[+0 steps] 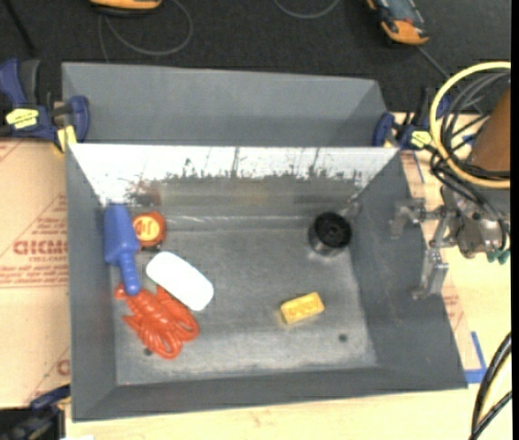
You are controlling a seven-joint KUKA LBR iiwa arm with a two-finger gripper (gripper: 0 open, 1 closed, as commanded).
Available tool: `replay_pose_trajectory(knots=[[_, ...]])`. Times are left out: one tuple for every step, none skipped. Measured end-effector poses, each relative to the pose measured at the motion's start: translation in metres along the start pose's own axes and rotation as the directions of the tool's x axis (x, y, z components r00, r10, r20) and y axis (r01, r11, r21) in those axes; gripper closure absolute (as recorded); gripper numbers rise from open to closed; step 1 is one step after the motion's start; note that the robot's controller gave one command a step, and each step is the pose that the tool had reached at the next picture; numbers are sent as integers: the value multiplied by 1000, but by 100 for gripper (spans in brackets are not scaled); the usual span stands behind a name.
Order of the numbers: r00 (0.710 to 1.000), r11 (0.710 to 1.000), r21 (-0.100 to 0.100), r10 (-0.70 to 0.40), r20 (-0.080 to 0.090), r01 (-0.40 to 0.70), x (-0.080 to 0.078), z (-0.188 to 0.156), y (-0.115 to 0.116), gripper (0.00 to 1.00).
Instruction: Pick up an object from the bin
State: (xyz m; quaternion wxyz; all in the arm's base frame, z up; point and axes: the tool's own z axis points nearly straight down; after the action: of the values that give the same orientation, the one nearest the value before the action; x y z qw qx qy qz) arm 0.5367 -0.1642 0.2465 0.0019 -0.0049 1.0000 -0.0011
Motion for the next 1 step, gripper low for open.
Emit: replay_pose_trajectory(knots=[[999,999,1,-32,0,32,-22,18,51,0]])
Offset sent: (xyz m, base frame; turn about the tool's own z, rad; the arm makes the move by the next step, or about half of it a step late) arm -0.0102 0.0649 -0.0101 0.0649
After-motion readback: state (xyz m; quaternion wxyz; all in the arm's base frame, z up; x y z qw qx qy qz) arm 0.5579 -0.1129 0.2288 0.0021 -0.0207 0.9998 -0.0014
